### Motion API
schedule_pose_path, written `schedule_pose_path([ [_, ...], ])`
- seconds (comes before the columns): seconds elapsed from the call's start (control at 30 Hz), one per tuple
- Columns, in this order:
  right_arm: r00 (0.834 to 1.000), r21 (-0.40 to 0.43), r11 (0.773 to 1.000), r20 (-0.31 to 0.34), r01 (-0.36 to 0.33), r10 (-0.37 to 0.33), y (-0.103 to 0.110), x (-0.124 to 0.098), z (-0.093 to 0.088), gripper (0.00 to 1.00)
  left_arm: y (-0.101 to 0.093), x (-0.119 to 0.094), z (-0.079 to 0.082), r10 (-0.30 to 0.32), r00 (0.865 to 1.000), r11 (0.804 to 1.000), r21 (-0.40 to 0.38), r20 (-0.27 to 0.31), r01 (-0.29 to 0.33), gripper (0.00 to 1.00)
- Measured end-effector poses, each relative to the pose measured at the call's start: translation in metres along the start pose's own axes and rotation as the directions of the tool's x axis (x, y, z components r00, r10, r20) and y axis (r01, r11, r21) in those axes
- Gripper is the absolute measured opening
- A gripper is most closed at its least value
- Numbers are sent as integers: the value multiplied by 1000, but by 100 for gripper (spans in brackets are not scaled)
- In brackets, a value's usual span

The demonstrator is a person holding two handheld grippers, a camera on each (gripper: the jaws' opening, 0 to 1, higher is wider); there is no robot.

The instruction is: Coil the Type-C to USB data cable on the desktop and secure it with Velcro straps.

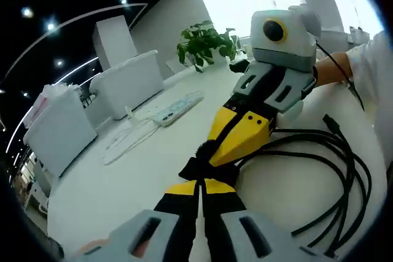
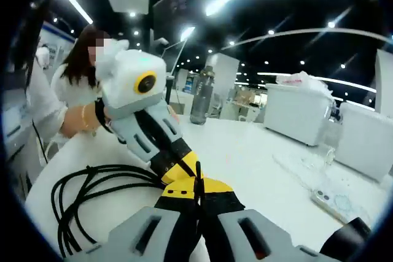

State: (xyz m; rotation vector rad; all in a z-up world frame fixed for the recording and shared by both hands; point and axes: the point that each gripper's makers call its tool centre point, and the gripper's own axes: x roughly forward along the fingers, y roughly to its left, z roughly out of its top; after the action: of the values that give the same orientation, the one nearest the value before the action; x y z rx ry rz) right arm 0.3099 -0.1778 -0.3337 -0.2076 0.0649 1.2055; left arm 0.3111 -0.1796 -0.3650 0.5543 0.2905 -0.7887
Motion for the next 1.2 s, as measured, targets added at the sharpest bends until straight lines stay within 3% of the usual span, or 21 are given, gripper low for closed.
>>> schedule_pose_path([
  [0.03,1000,4,1000,-1,4,-4,-4,2,0,1,0,1,0,1,1000,1000,14,-1,-1,4],
  [0.13,989,-46,997,-132,67,-72,-19,8,-24,2,0,2,1,-4,1000,1000,6,0,4,4],
  [0.2,981,-36,998,-187,47,-52,-18,14,-36,3,1,2,1,-8,1000,1000,-7,4,9,4],
  [0.27,981,-8,998,-184,66,-66,-24,19,-34,4,2,2,1,-14,1000,1000,-28,8,14,4],
  [0.37,958,-97,991,-264,90,-113,-36,21,-40,9,2,1,1,-20,1000,998,-53,13,21,4],
  [0.43,951,-190,978,-276,85,-137,-41,27,-46,7,2,1,1,-21,1000,998,-57,14,21,4],
  [0.53,961,-175,980,-245,90,-132,-36,30,-45,3,2,1,1,-18,1000,998,-54,16,18,4],
  [0.6,950,-239,964,-254,120,-181,-44,28,-42,3,2,1,1,-16,1000,998,-58,20,17,4],
  [0.63,946,-230,965,-261,130,-190,-47,26,-40,3,2,0,1,-16,1000,998,-63,21,17,4],
  [0.67,958,-167,973,-210,159,-193,-48,24,-28,1,2,0,1,-16,1000,997,-68,21,18,4],
  [0.7,978,-80,985,-129,154,-163,-44,22,-12,1,2,-1,0,-16,1000,997,-79,19,17,4],
  [0.73,988,-27,992,-92,122,-124,-39,21,-3,1,3,-1,-1,-14,1000,996,-83,16,15,4],
  [0.77,993,53,998,-116,37,-31,-24,18,1,1,3,-2,-2,-10,1000,996,-85,10,11,4],
  [0.83,979,46,999,-198,-30,38,-12,15,-6,1,5,-3,-6,-4,1000,996,-85,-5,4,4],
  [0.87,964,42,997,-253,-70,79,-4,15,-15,1,5,-3,-7,-3,1000,996,-86,-10,2,4],
  [0.93,919,42,994,-380,-100,109,3,15,-41,1,5,-4,-8,-2,1000,996,-92,-11,1,4],
  [1.0,927,54,996,-363,-77,92,-3,21,-43,0,4,-5,-7,-3,1000,995,-97,-7,3,4],
  [1.03,898,125,987,-415,-101,145,0,21,-48,0,4,-6,-5,-2,1000,995,-100,-1,2,4],
  [1.07,877,145,984,-453,-106,161,-1,20,-53,0,5,-7,-4,2,1000,995,-101,1,-2,4],
  [1.13,877,160,976,-434,-149,205,3,20,-51,0,6,-8,-4,11,1000,995,-102,3,-10,4],
  [1.2,878,135,980,-438,-147,192,2,20,-50,0,8,-10,-3,15,1000,993,-115,10,-13,4],
])
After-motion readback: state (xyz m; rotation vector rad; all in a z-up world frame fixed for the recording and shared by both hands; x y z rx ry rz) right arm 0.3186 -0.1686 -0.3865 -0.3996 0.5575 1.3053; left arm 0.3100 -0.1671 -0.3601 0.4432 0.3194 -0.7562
